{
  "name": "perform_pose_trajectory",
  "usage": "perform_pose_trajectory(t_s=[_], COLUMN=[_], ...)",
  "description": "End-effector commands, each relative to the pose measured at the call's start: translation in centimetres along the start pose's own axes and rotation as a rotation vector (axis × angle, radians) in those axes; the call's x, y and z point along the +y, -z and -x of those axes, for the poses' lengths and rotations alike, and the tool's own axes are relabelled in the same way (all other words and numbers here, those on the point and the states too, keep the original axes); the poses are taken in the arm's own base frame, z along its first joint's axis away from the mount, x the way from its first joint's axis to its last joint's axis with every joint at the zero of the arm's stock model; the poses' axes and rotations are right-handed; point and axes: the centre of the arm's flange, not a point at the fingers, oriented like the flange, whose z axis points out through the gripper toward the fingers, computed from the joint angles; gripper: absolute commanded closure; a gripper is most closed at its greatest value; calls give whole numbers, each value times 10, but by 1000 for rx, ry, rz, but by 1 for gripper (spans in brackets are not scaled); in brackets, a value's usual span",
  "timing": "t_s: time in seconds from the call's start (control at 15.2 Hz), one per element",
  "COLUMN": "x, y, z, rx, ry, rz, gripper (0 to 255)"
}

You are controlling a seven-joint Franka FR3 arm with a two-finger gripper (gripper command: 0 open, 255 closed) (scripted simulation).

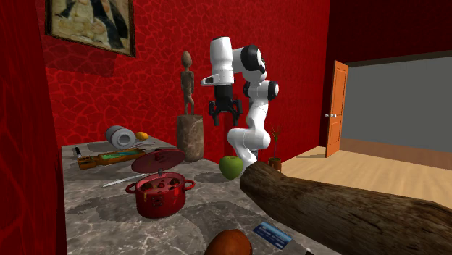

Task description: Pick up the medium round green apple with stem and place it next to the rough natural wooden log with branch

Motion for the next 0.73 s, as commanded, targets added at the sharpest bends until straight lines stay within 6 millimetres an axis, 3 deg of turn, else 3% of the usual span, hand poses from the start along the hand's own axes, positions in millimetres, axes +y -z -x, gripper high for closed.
perform_pose_trajectory(t_s=[0.0,0.46,0.66], x=[0,-28,-27], y=[0,-88,-103], z=[0,55,52], rx=[0,161,161], ry=[0,121,121], rz=[0,120,120], gripper=[0,0,0])
